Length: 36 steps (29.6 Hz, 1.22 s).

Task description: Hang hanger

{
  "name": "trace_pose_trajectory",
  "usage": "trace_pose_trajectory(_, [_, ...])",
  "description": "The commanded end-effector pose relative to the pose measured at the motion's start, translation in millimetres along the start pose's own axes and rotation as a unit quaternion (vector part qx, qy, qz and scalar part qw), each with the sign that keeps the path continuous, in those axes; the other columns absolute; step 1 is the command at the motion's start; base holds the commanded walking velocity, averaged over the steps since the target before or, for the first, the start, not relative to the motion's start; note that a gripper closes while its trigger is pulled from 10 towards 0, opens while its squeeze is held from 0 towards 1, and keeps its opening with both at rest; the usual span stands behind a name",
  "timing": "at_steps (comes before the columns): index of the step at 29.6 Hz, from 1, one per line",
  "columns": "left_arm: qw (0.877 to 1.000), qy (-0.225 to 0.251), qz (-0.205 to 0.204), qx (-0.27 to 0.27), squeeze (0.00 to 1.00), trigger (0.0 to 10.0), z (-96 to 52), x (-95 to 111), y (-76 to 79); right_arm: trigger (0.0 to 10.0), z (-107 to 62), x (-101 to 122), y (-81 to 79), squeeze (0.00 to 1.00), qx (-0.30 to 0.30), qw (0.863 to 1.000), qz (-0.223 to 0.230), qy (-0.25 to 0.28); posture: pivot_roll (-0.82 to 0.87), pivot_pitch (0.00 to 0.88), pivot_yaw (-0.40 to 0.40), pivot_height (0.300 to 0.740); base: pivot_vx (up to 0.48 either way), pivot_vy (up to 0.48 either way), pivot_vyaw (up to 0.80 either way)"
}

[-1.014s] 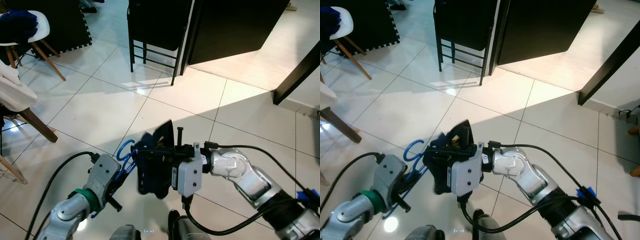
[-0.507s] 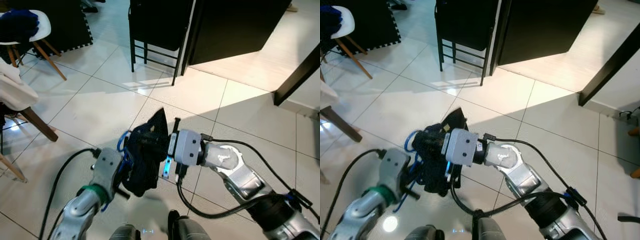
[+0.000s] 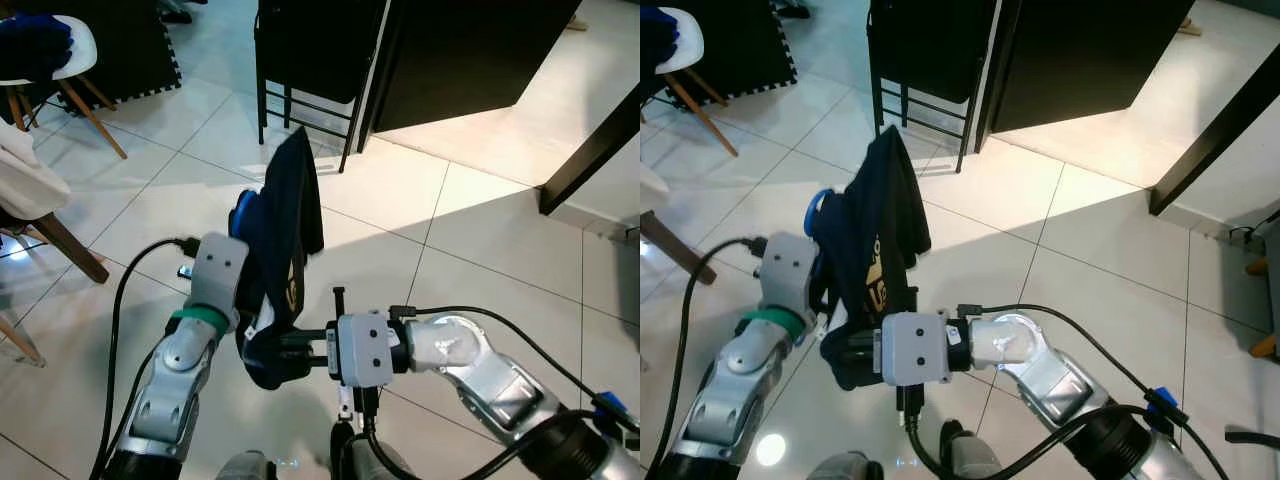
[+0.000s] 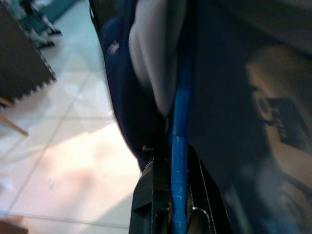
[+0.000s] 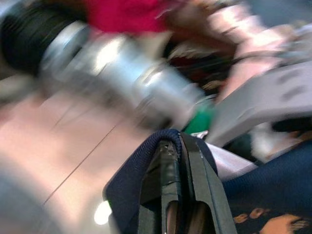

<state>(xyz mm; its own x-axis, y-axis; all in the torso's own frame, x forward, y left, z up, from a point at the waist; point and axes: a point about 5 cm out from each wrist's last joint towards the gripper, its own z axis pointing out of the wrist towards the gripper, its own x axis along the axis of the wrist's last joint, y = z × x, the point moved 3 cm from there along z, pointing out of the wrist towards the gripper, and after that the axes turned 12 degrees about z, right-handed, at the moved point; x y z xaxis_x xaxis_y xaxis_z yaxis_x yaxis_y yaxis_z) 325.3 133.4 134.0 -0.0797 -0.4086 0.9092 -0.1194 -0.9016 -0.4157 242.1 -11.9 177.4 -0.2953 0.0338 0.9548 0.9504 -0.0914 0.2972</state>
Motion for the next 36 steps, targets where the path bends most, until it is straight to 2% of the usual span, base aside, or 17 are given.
trace_pose_trajectory(1, [1.0,0.013,0.005,0.002,0.0,10.0,0.9,4,3.9,10.0,2.1,11,10.6,0.0,-0.041,0.999,-0.001,0.031,0.07,0.116,0.009,0.74,0.0,0.0,0.0])
trace_pose_trajectory(2, [1.0,0.018,0.006,-0.002,0.0,10.0,0.4,6,7.4,10.0,3.8,17,23.5,0.0,-0.088,0.995,-0.001,0.052,0.07,0.118,0.008,0.74,0.0,0.0,0.0])
trace_pose_trajectory(3, [1.0,0.018,0.006,-0.002,0.0,10.0,0.4,6,7.4,10.0,3.8,17,23.5,0.0,-0.088,0.995,-0.001,0.052,0.07,0.118,0.008,0.74,0.0,0.0,0.0])
trace_pose_trajectory(5, [1.0,0.022,0.005,-0.01,0.0,10.0,-1.0,8,13.1,10.0,5.0,26,41.4,0.0,-0.151,0.985,0.002,0.08,0.07,0.119,0.007,0.74,0.0,0.0,0.0])
trace_pose_trajectory(8, [1.0,0.024,0.004,-0.014,0.0,10.0,-2.7,9,16.3,10.0,5.7,31,50.1,0.0,-0.175,0.98,-0.004,0.091,0.07,0.12,0.006,0.74,0.0,0.0,0.0])
trace_pose_trajectory(9, [0.999,0.027,0.006,-0.016,0.0,10.0,-4.4,10,18.8,10.0,6.0,34,54.6,1.0,-0.182,0.978,-0.003,0.097,0.07,0.12,0.002,0.74,0.0,0.0,0.0])
trace_pose_trajectory(15, [0.999,0.034,0.011,-0.012,0.0,10.0,-5.5,11,19.4,10.0,7.0,35,36.2,1.0,-0.091,0.991,0.036,0.09,0.08,0.119,-0.002,0.74,0.0,0.0,0.0])
trace_pose_trajectory(16, [0.999,0.037,0.014,0.0,0.0,10.0,-3.4,12,14.7,10.0,-3.4,22,5.4,1.0,0.023,0.996,0.082,0.023,0.08,0.117,-0.005,0.74,0.0,0.0,0.0])
trace_pose_trajectory(17, [0.999,0.038,0.016,0.004,0.0,10.0,-2.6,12,12.7,10.0,-10.2,17,-5.7,1.0,0.06,0.993,0.098,-0.008,0.08,0.117,-0.005,0.74,0.0,0.0,0.0])
trace_pose_trajectory(20, [0.999,0.041,0.02,0.009,0.0,10.0,-1.6,13,9.9,10.0,-23.2,8,-18.4,1.0,0.103,0.985,0.132,-0.05,0.08,0.117,-0.005,0.74,0.0,0.0,0.0])
trace_pose_trajectory(24, [0.999,0.042,0.021,0.012,0.0,10.0,-1.1,13,8.2,10.0,-31.4,3,-22.9,1.0,0.119,0.98,0.142,-0.074,0.08,0.117,-0.005,0.74,0.0,0.0,0.0])
trace_pose_trajectory(25, [0.999,0.042,0.022,0.014,0.0,10.0,-0.5,14,6.5,10.0,-40.2,-2,-26.3,1.0,0.13,0.976,0.143,-0.098,0.08,0.115,-0.006,0.74,0.0,0.0,0.0])
trace_pose_trajectory(26, [0.999,0.046,0.024,0.017,0.0,10.0,0.4,15,4.0,10.0,-50.8,-8,-21.9,0.0,0.114,0.977,0.138,-0.119,0.07,0.116,-0.003,0.74,0.0,0.0,0.0])
trace_pose_trajectory(30, [0.998,0.049,0.025,0.019,0.0,10.0,0.9,17,2.1,10.0,-58.8,-12,-13.1,0.0,0.089,0.979,0.124,-0.132,0.07,0.116,-0.002,0.74,0.0,0.0,0.0])
trace_pose_trajectory(32, [0.996,0.073,0.049,-0.02,0.0,10.0,-4.4,23,2.6,10.0,-72.1,0,36.0,0.0,-0.037,0.991,0.071,-0.108,0.07,0.115,0.001,0.74,0.0,0.0,0.0])
trace_pose_trajectory(34, [0.991,0.088,0.066,-0.08,0.0,10.0,-16.3,25,5.5,10.0,-86.1,16,74.0,0.0,-0.133,0.987,0.009,-0.094,0.06,0.115,0.006,0.74,0.0,0.0,0.0])
trace_pose_trajectory(36, [0.991,0.088,0.066,-0.08,0.0,10.0,-16.3,25,5.5,10.0,-86.1,16,74.0,0.0,-0.133,0.987,0.009,-0.094,0.06,0.115,0.006,0.74,0.0,0.0,0.0])
